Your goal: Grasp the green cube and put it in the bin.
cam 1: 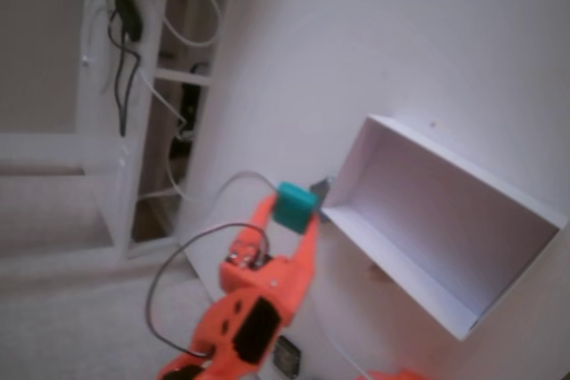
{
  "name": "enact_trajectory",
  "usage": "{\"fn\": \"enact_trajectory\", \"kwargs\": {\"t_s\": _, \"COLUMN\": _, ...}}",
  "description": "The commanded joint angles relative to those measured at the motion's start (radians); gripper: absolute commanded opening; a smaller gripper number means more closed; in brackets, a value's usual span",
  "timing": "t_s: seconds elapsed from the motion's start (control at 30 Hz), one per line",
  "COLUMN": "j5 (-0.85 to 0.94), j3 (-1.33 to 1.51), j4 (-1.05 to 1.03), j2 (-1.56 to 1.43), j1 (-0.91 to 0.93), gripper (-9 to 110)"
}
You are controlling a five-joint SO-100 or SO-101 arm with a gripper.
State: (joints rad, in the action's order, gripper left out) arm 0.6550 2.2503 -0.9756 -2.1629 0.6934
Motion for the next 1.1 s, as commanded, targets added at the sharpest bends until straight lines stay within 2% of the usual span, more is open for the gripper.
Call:
{"fn": "enact_trajectory", "kwargs": {"t_s": 0.0, "j5": 0.040, "j3": 0.003, "j4": -0.044, "j2": -0.028, "j1": 0.091, "gripper": -8}}
{"fn": "enact_trajectory", "kwargs": {"t_s": 0.17, "j5": 0.061, "j3": 0.051, "j4": 0.008, "j2": -0.018, "j1": 0.222, "gripper": -8}}
{"fn": "enact_trajectory", "kwargs": {"t_s": 0.37, "j5": 0.110, "j3": 0.150, "j4": 0.239, "j2": 0.020, "j1": 0.293, "gripper": -5}}
{"fn": "enact_trajectory", "kwargs": {"t_s": 0.47, "j5": 0.110, "j3": 0.175, "j4": 0.285, "j2": 0.058, "j1": 0.291, "gripper": 5}}
{"fn": "enact_trajectory", "kwargs": {"t_s": 0.53, "j5": 0.106, "j3": 0.206, "j4": 0.308, "j2": 0.057, "j1": 0.290, "gripper": 19}}
{"fn": "enact_trajectory", "kwargs": {"t_s": 0.63, "j5": 0.101, "j3": 0.215, "j4": 0.296, "j2": 0.043, "j1": 0.291, "gripper": 33}}
{"fn": "enact_trajectory", "kwargs": {"t_s": 0.8, "j5": 0.095, "j3": 0.221, "j4": 0.284, "j2": 0.048, "j1": 0.282, "gripper": 47}}
{"fn": "enact_trajectory", "kwargs": {"t_s": 0.97, "j5": 0.087, "j3": 0.222, "j4": 0.273, "j2": -0.006, "j1": 0.224, "gripper": 47}}
{"fn": "enact_trajectory", "kwargs": {"t_s": 1.07, "j5": 0.012, "j3": 0.224, "j4": 0.290, "j2": -0.091, "j1": 0.133, "gripper": 44}}
